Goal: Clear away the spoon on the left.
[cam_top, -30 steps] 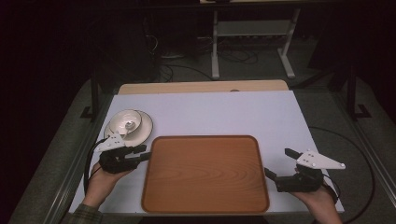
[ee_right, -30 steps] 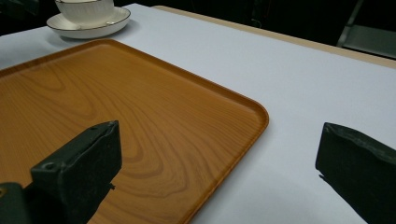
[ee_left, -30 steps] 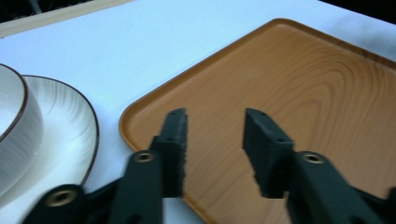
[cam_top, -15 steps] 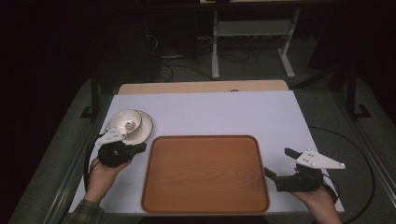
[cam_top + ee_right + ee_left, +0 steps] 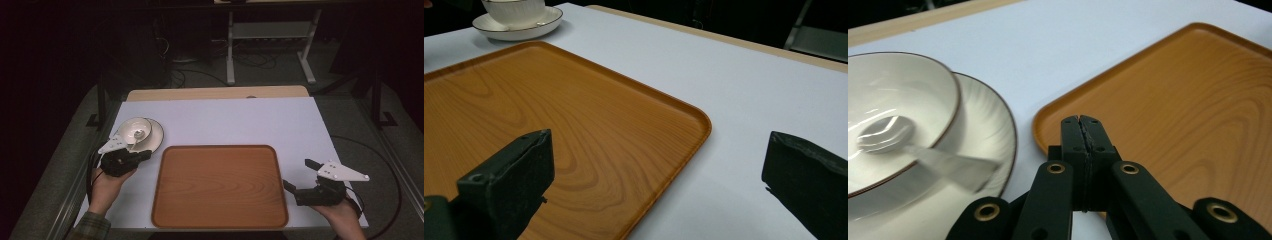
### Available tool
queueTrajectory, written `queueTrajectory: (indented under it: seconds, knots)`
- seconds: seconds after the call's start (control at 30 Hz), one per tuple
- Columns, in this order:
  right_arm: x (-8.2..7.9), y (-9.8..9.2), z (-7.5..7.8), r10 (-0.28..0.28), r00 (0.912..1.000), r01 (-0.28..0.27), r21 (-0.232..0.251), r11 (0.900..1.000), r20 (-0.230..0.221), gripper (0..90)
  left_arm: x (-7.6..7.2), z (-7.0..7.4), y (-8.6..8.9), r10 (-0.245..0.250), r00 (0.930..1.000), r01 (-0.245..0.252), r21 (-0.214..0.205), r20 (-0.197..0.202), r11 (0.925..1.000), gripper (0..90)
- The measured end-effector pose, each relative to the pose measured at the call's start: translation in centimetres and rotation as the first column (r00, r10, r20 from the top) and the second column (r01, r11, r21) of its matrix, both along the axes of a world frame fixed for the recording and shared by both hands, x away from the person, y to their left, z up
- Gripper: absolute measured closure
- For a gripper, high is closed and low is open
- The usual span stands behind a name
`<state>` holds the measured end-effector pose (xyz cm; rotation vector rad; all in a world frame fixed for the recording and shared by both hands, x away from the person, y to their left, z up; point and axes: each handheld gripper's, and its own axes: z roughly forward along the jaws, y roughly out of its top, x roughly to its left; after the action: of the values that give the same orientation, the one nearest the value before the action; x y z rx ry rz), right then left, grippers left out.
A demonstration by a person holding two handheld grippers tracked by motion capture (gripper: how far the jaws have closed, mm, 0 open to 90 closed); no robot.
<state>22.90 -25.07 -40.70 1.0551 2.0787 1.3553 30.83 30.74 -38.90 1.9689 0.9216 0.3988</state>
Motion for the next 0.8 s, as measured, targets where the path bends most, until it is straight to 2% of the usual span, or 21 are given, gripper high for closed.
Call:
queueTrajectory:
  seconds: [0.17, 0.43, 0.8]
  knots:
    - [0.0, 0.0, 0.0, -0.002, 1.0, 0.002, 0.001, 1.0, -0.001, 0.0, -0.1, 0.3, 1.1, 0.038, 0.9992, -0.038, -0.013, 0.015, 0.9992, 89.4]
    - [0.0, 0.0, 0.0, -0.001, 1.0, 0.001, 0.001, 1.0, -0.002, 0.0, -0.2, 0.5, 2.2, 0.073, 0.9971, -0.073, -0.024, 0.02, 0.9971, 89.5]
    - [0.0, -0.1, -0.1, -0.002, 1.0, 0.002, 0.0, 1.0, -0.005, 0.0, -0.4, 0.4, 3.4, 0.108, 0.9939, -0.108, -0.01, 0.022, 0.9941, 89.4]
